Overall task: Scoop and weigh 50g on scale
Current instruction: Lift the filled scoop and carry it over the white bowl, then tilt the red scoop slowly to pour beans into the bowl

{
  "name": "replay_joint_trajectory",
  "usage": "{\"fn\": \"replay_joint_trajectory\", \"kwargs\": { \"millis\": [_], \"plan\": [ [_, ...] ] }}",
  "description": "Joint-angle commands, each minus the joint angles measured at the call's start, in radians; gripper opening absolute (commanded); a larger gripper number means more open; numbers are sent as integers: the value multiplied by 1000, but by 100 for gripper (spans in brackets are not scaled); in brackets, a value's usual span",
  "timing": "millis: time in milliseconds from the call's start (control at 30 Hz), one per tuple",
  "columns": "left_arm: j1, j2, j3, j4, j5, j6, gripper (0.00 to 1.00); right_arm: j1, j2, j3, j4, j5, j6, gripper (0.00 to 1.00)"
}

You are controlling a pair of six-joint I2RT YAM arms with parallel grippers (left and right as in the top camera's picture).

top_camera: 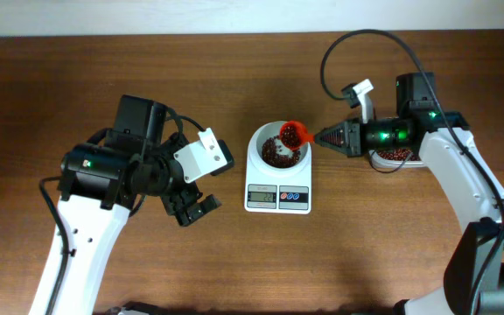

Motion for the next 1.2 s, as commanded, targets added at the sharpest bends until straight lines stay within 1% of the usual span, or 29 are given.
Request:
{"fn": "replay_joint_trajectory", "kwargs": {
  "millis": [0, 33, 67, 100, 167, 200, 267, 300, 333, 367, 400, 433, 467, 500, 533, 600, 633, 667, 700, 733, 800, 833, 867, 900, 967, 1167],
  "plan": [
    [4, -17, -7, -1, 3, 8, 99, 24, 3, -5, 11, 39, -101, 4],
    [4, -17, -7, -1, 3, 8, 99, 24, 3, -5, 16, 88, -53, 4],
    [4, -17, -7, -1, 3, 8, 99, 24, 3, -5, 15, 90, -35, 4],
    [4, -17, -7, 0, 3, 8, 99, 24, 3, -5, 11, 58, -46, 4],
    [4, -17, -7, -1, 3, 8, 99, 24, 3, -5, 8, -42, -150, 4],
    [4, -17, -7, 0, 3, 8, 99, 24, 3, -5, 18, -23, -132, 4],
    [4, -17, -7, 0, 3, 8, 99, 24, 3, -5, 32, 109, 14, 4],
    [4, -17, -7, 0, 3, 8, 99, 24, 3, -5, 31, 116, 28, 4],
    [4, -17, -7, -1, 3, 8, 99, 25, 3, -5, 29, 69, -11, 4],
    [4, -17, -7, -1, 3, 8, 99, 25, 3, -5, 21, -22, -102, 4],
    [4, -17, -7, -1, 3, 8, 99, 25, 3, -5, 21, -73, -155, 4],
    [4, -17, -7, -1, 3, 8, 99, 25, 3, -5, 34, -25, -109, 4],
    [4, -17, -7, -1, 3, 8, 99, 24, 3, -5, 42, 93, 10, 4],
    [4, -17, -7, -1, 3, 8, 99, 24, 3, -5, 41, 157, 67, 4],
    [4, -17, -7, -1, 3, 8, 99, 25, 3, -5, 40, 154, 64, 4],
    [4, -17, -7, -1, 3, 8, 99, 26, 3, -5, 39, 18, -70, 4],
    [4, -17, -7, -1, 3, 8, 99, 26, 3, -5, 46, 42, -42, 4],
    [4, -17, -7, -1, 3, 8, 99, 26, 3, -5, 49, 138, 61, 4],
    [4, -17, -7, -1, 3, 8, 99, 26, 3, -5, 48, 160, 80, 4],
    [4, -17, -7, -1, 3, 8, 99, 26, 3, -5, 48, 121, 50, 4],
    [4, -17, -7, -1, 3, 8, 99, 26, 3, -5, 49, 2, -62, 4],
    [4, -17, -7, 0, 3, 8, 99, 26, 3, -5, 53, 18, -49, 4],
    [4, -17, -7, -1, 3, 8, 99, 26, 3, -5, 54, 99, 32, 4],
    [4, -17, -7, -1, 3, 8, 99, 26, 3, -5, 53, 154, 83, 4],
    [4, -17, -7, -1, 3, 8, 99, 26, 3, -5, 54, 121, 59, 4],
    [4, -17, -7, -1, 3, 8, 99, 26, 3, -5, 56, 117, 59, 4]
  ]
}}
